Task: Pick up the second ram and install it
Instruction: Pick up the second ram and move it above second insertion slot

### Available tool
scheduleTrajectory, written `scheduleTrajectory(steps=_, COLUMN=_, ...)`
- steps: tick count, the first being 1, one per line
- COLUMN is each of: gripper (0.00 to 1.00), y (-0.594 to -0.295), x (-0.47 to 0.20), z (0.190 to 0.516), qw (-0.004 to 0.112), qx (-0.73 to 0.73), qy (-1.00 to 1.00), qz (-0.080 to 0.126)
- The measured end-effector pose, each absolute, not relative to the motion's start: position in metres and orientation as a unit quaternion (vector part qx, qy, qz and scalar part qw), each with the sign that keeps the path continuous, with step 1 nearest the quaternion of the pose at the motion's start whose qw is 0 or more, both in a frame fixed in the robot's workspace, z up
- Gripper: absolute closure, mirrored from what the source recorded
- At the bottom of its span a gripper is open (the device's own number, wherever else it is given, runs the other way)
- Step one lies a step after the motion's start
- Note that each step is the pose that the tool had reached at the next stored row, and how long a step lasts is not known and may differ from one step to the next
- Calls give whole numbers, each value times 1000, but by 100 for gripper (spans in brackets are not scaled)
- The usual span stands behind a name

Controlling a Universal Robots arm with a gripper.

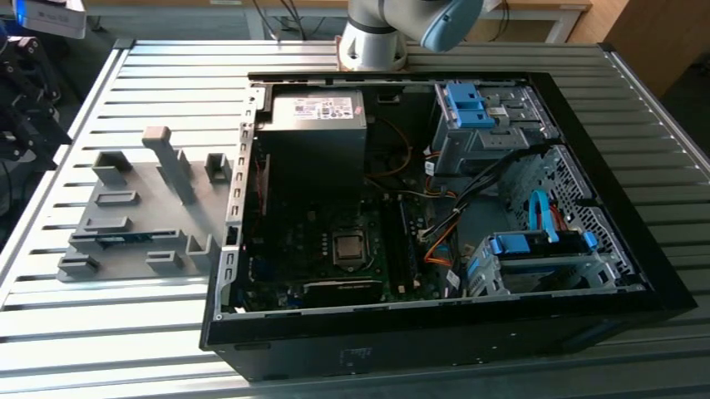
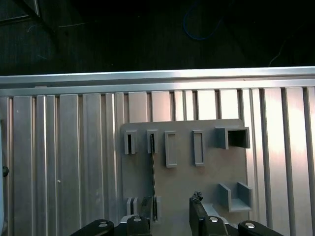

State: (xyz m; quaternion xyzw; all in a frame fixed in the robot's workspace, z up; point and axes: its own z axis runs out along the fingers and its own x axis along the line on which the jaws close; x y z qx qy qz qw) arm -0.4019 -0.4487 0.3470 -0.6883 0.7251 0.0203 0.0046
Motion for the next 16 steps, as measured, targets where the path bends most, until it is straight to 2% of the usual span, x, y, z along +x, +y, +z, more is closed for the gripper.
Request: scheduleTrajectory(steps=16, gripper=57, y=-449, x=-402, z=334, qw=5, qx=-691, qy=723, qz=20)
